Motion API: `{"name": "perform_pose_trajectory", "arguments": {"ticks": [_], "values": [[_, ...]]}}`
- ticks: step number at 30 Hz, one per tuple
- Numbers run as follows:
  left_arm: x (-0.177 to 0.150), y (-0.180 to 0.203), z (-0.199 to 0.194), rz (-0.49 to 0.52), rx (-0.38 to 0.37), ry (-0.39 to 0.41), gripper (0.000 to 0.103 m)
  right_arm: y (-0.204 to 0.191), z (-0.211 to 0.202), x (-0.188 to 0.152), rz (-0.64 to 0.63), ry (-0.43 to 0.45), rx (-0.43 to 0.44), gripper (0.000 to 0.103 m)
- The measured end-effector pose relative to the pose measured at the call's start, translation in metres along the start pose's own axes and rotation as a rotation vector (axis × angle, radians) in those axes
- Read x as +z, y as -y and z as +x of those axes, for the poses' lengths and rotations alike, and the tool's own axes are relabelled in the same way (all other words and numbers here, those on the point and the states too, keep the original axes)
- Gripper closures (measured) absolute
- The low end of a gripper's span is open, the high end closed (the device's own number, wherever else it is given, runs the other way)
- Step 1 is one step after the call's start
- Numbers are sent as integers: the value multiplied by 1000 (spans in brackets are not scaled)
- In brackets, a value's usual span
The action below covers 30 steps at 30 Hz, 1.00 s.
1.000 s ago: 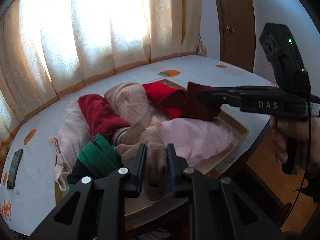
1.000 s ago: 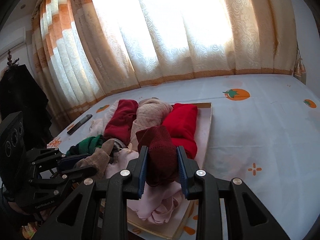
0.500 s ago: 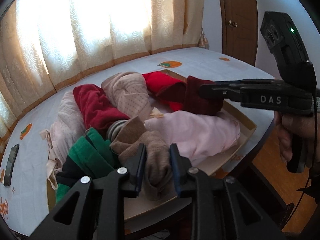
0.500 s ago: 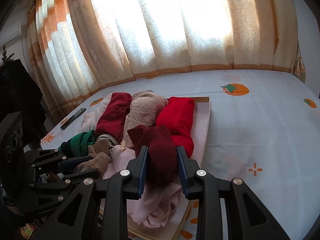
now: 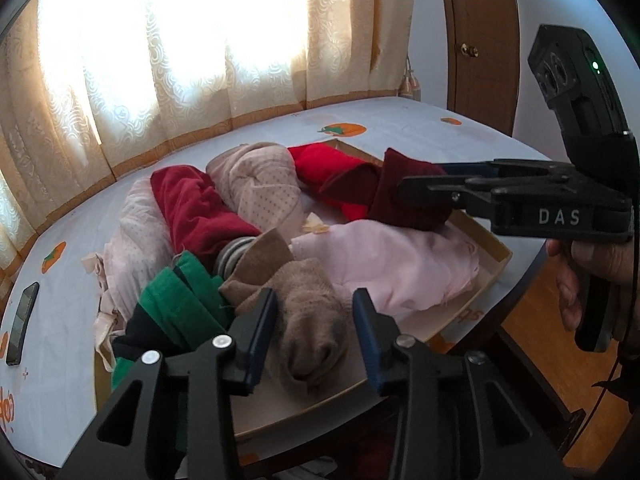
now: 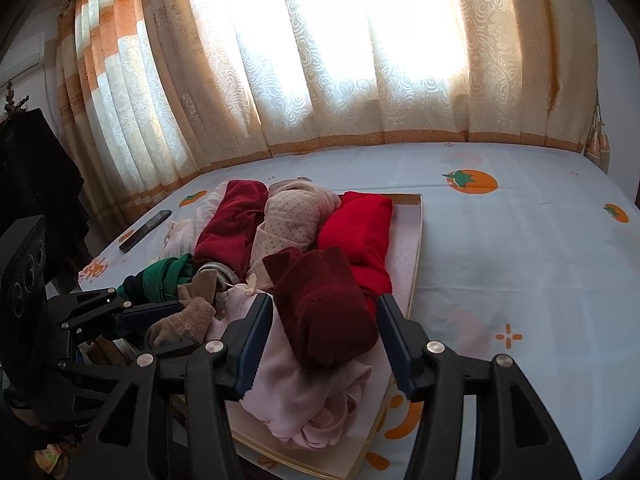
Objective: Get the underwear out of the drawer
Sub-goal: 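Open both tools to release the garments in the tray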
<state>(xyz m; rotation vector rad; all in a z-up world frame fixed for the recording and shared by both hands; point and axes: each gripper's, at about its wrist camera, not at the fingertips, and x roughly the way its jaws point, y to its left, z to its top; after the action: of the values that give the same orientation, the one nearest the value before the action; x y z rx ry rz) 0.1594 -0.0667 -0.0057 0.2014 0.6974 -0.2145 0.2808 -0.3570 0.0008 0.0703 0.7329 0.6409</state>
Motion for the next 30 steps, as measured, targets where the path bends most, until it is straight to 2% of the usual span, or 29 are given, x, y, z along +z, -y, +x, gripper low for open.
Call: {"name": "perform_pose_trajectory", "arguments": {"ticks": [2, 4, 6, 11, 17, 19, 30], "values": [[1, 0, -2, -1, 0, 4, 58, -2, -1, 1, -5, 3, -6, 46], [1, 1, -4, 0, 6, 10, 48, -3, -4, 1, -5, 8, -9, 42], [2, 2, -8, 2, 9, 20, 47, -3, -8, 2, -2, 18, -11, 39], [3, 5, -11, 12, 8, 26, 47, -6, -16, 2, -7, 35, -8, 39], [1, 6, -17, 12, 18, 43, 31, -7, -25, -3, 1, 44, -17, 35], [-1, 5, -20, 8, 20, 51, 30, -9, -29, -6, 5, 52, -11, 31], [-25, -8, -40, -7, 9, 68, 29, -31, -52, -31, 3, 74, 28, 29]]}}
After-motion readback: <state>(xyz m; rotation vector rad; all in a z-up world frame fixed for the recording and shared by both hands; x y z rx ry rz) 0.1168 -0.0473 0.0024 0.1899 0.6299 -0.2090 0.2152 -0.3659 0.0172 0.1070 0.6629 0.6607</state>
